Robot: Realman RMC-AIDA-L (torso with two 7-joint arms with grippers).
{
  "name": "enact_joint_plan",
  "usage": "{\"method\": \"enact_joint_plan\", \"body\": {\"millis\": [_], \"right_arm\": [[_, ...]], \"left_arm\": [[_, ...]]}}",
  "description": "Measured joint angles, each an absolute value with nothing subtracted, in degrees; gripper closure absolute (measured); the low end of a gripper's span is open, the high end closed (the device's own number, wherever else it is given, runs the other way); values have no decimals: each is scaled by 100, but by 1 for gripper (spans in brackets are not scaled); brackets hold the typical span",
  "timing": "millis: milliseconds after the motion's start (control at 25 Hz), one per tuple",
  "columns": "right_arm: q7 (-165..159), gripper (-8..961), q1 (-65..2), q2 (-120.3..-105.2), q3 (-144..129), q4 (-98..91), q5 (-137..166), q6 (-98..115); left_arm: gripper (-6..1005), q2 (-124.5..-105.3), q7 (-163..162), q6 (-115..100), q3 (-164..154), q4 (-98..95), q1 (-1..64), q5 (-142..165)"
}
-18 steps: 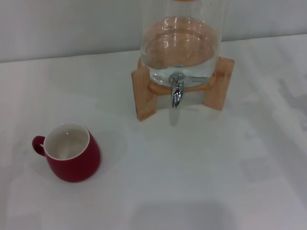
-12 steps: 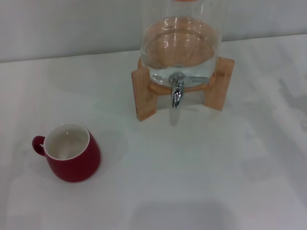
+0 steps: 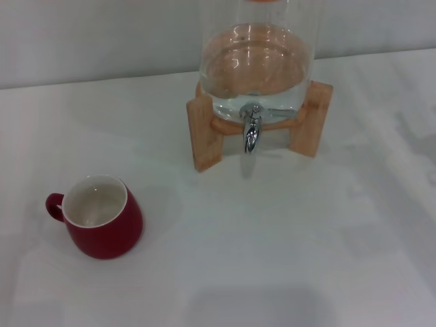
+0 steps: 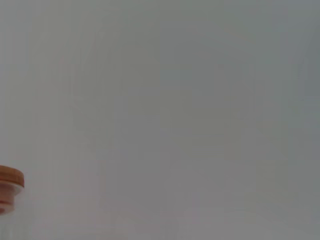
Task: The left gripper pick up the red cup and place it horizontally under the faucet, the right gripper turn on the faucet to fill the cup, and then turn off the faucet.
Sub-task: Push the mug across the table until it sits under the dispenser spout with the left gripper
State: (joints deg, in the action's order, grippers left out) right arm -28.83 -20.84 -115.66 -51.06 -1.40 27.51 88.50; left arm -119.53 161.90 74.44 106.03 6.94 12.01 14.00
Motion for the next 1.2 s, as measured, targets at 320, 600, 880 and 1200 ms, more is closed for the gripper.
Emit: {"method": "enact_joint_plan", "body": {"millis": [320, 600, 880, 1200], "right_arm": [[-2883, 126, -2092, -11566, -5114, -141, 2751, 8850], [-2882, 126, -2092, -11567, -5174, -146, 2751, 8840], [-2919, 126, -2091, -11567, -5260, -150, 2751, 8858], [-2959, 126, -2083, -11567, -5342, -150, 2751, 8904]], "left_arm": [[166, -11940, 16190, 7310, 10468, 695, 1246, 1749], [166, -11950, 16189, 7226, 10210, 701, 1233, 1845], [167, -11955, 16190, 7207, 10184, 697, 1185, 2087], [167, -11937, 16196, 7070, 10131, 704, 1239, 2370]]}}
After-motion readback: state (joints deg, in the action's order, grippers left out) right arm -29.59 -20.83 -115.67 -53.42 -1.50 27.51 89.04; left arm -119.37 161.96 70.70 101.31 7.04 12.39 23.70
